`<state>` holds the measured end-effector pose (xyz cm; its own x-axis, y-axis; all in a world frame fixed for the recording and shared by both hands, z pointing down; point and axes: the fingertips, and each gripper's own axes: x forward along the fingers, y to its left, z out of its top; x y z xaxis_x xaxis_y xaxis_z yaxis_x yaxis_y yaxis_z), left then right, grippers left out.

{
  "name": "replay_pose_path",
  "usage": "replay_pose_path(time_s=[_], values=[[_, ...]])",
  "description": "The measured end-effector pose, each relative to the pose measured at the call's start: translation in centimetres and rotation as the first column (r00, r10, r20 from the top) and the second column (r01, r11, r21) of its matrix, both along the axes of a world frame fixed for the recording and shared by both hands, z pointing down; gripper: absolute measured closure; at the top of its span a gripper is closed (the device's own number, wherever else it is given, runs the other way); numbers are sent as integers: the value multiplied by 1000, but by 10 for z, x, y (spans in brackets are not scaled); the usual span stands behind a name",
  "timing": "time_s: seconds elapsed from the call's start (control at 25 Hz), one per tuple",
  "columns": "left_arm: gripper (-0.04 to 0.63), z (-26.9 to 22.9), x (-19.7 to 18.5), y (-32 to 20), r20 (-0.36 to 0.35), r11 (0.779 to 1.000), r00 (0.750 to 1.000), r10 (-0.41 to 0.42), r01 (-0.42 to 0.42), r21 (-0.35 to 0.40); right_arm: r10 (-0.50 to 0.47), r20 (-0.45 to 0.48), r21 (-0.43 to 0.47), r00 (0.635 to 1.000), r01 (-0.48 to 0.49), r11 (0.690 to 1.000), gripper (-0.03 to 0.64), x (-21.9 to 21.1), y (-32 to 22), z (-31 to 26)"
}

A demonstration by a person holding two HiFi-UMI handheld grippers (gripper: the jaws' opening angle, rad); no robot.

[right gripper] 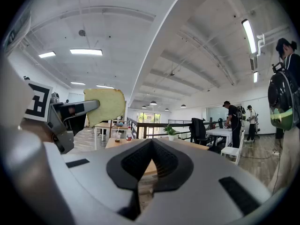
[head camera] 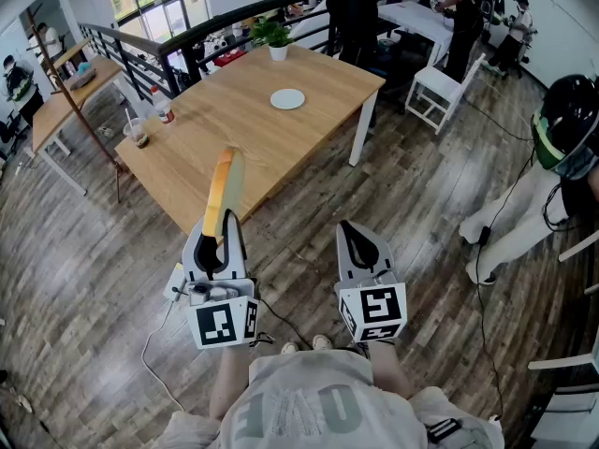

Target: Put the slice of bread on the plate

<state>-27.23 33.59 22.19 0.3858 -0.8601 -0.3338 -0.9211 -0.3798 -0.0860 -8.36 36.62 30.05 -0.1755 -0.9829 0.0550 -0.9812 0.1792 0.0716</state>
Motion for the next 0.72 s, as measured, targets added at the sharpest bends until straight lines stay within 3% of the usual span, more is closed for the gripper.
replay_pose_path(time_s=[0.72], values=[[503, 3, 25, -3, 18, 1000, 1000, -17, 18, -20, -25, -19, 19, 999, 25, 999, 598, 19, -6, -4]])
